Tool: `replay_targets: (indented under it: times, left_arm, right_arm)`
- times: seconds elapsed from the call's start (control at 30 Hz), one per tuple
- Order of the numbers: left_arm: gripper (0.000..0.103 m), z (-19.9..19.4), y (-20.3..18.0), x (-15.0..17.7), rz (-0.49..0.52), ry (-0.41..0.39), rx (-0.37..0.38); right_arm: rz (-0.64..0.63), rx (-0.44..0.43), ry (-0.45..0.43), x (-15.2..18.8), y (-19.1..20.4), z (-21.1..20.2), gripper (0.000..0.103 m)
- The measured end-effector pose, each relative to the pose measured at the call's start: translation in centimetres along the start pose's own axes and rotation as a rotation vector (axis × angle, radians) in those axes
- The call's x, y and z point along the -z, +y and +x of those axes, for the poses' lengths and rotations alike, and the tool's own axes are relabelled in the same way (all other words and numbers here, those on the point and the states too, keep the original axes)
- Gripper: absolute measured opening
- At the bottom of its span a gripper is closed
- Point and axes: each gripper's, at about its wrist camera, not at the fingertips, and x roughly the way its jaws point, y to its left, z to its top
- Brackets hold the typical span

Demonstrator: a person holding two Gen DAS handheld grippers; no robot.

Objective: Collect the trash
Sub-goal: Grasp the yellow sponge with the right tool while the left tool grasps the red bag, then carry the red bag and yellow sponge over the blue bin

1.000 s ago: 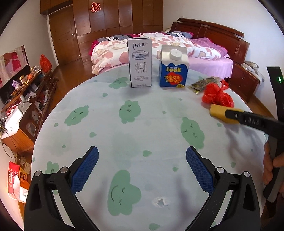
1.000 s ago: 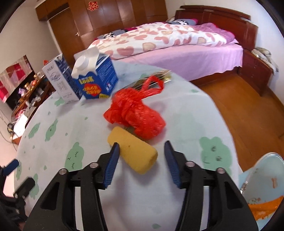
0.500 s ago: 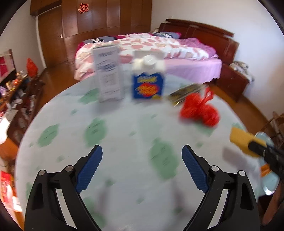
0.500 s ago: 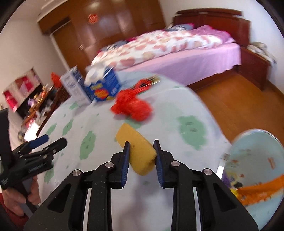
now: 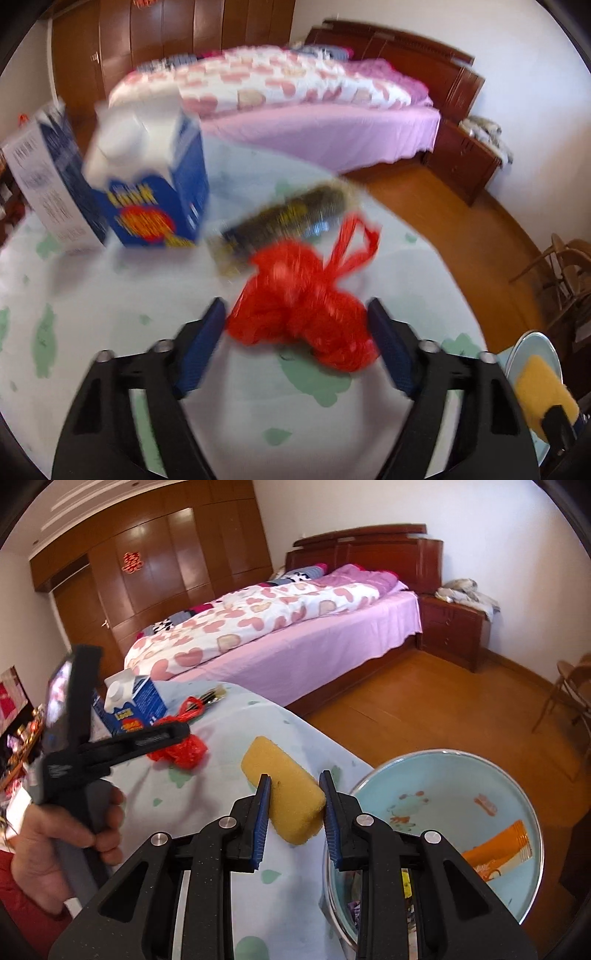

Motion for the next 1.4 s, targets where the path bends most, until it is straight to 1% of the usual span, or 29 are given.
replay_targets:
  times: [0.03, 0.07, 0.1, 0.13, 0.17, 0.2, 0.3, 0.37, 0.47, 0.6, 0.67, 0.8, 0.83, 1.0, 1.17, 1.3, 1.4]
  left_arm:
    - [0.062, 0.5, 0.1, 0.3, -0.011, 0.017, 0.008]
    - [0.045, 0.4, 0.0, 0.5, 0.005, -0.006, -0.004]
    - [0.039, 0.4, -0.1, 0.6, 0.015, -0.004, 0.003]
    - [0.032, 0.1, 0.2, 0.6, 0.004, 0.002, 0.029]
    - [0.028, -0.1, 0.5, 0.7, -0.007, 0.005, 0.039]
    - [0.027, -0.5, 0.7, 0.8, -0.014, 0.003, 0.043]
    - [0.027, -2.7, 1.5, 1.7, -0.004, -0.027, 0.016]
    - [0.027, -4.7, 2.0, 2.8, 0.006, -0.048, -0.006]
    - [0.027, -7.5, 2.5, 4.7, 0.027, -0.076, -0.051]
    - [0.028, -10.6, 3.5, 7.8, 0.039, -0.102, -0.119]
    - [0.028, -11.6, 4.0, 9.0, 0.036, -0.099, -0.123]
    - [0.028, -13.0, 4.4, 11.3, 0.017, -0.089, -0.137]
    - [0.028, -13.4, 4.4, 12.0, 0.019, -0.088, -0.145]
    - [0.028, -14.9, 3.6, 14.4, 0.042, -0.089, -0.146]
    - [0.028, -16.3, 2.4, 15.6, 0.074, -0.100, -0.147]
    - [0.028, -17.4, 1.4, 16.2, 0.094, -0.111, -0.148]
    - [0.028, -17.9, 0.8, 16.7, 0.103, -0.111, -0.144]
  right_arm:
    - [0.003, -0.001, 0.002, -0.1, -0.6, -0.2, 0.027]
    - [0.003, -0.003, 0.003, -0.2, -0.5, -0.1, 0.027]
    - [0.006, -0.004, 0.003, -0.2, -1.3, -0.6, 0.027]
    - [0.008, -0.006, 0.002, -0.1, -1.7, -0.9, 0.027]
    - [0.013, -0.007, 0.000, 0.0, -2.1, -1.3, 0.027]
    - [0.019, -0.009, -0.005, 0.1, -2.1, -1.6, 0.027]
    - [0.032, -0.017, -0.026, 0.7, -1.8, -2.2, 0.027]
    - [0.023, -0.002, -0.053, 1.4, -1.1, -3.0, 0.027]
    - [0.023, -0.009, -0.059, 2.6, -0.1, -3.3, 0.027]
    - [0.018, -0.024, -0.054, 3.3, 0.2, -4.0, 0.027]
    - [0.011, -0.041, -0.052, 3.8, 0.6, -4.7, 0.027]
    - [-0.022, -0.041, -0.070, 4.8, 1.4, -6.2, 0.027]
    - [-0.028, -0.040, -0.071, 5.2, 2.1, -6.5, 0.027]
    - [-0.038, -0.042, -0.068, 6.6, 2.3, -7.9, 0.027]
    - [-0.046, -0.039, -0.070, 7.4, 2.3, -8.9, 0.027]
    - [-0.034, -0.036, -0.068, 7.8, 1.4, -9.9, 0.027]
    - [-0.049, -0.022, -0.083, 8.0, 1.1, -10.6, 0.027]
